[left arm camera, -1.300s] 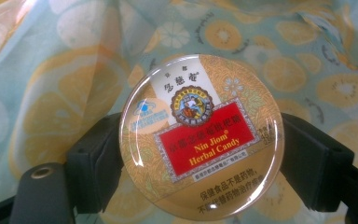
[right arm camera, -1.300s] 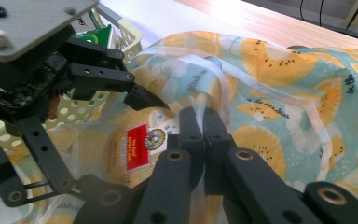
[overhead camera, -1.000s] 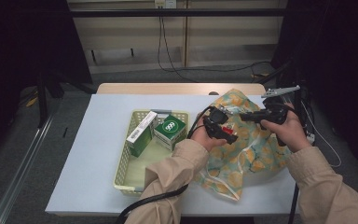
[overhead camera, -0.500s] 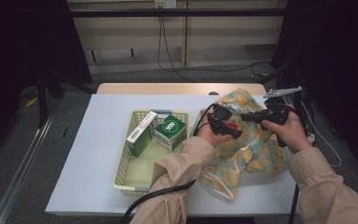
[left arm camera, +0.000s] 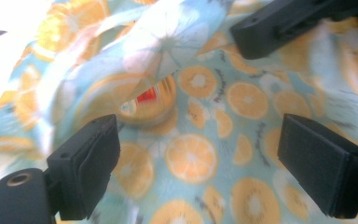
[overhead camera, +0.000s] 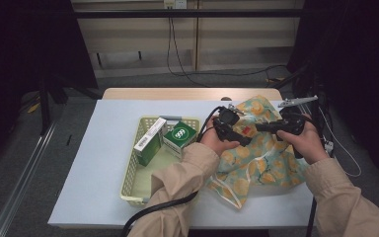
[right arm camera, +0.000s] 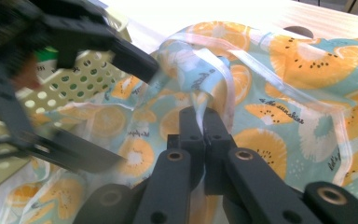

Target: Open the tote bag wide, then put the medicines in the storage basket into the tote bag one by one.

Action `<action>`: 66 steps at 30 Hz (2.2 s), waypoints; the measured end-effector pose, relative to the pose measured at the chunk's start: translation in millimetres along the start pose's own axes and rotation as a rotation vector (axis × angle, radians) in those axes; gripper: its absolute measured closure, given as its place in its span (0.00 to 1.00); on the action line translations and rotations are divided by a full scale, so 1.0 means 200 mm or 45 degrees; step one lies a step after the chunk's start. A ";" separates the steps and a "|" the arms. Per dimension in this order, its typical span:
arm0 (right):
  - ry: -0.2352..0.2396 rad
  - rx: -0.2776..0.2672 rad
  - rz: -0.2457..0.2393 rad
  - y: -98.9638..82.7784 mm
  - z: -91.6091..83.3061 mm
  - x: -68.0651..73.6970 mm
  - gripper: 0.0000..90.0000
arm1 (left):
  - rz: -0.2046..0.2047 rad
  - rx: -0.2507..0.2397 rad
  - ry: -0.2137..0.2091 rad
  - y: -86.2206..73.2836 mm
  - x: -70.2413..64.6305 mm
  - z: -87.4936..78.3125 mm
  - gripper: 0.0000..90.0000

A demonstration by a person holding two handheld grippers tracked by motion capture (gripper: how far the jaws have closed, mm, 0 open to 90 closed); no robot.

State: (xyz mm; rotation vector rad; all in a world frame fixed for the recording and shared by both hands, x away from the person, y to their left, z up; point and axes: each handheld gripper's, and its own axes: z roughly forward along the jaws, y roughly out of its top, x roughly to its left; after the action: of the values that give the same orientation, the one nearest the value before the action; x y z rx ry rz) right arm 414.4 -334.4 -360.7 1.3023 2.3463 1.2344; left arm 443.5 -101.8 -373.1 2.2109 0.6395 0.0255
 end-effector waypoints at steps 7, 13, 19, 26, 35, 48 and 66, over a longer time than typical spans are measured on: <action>-0.018 0.028 -0.013 -0.01 0.01 0.02 0.99 | 0.020 -0.001 0.008 -0.06 0.01 -0.15 0.13; -0.011 0.031 -0.018 -0.02 0.03 0.03 0.99 | 0.029 -0.004 0.028 -0.11 0.05 -0.28 0.12; -0.015 0.031 -0.019 -0.03 0.03 0.04 0.99 | 0.008 -0.011 0.049 -0.16 0.10 -0.37 0.12; -0.011 0.037 -0.019 -0.04 0.04 0.04 0.99 | 0.007 -0.012 0.086 -0.22 0.15 -0.44 0.12; -0.012 0.039 -0.019 -0.05 0.04 0.04 0.99 | -0.028 -0.017 0.136 -0.32 0.24 -0.54 0.10; -0.016 0.023 -0.025 -0.05 0.02 0.05 0.99 | -0.037 -0.019 0.205 -0.42 0.32 -0.62 0.08; -0.006 0.022 -0.025 -0.05 0.02 0.05 0.99 | -0.038 0.055 0.298 -0.52 0.42 -0.55 0.07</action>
State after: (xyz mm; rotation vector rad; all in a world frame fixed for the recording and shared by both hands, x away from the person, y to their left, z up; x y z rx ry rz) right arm 404.3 -327.8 -367.8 1.2833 2.3654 1.2067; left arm 446.8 70.6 -389.7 2.2582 0.8080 0.2610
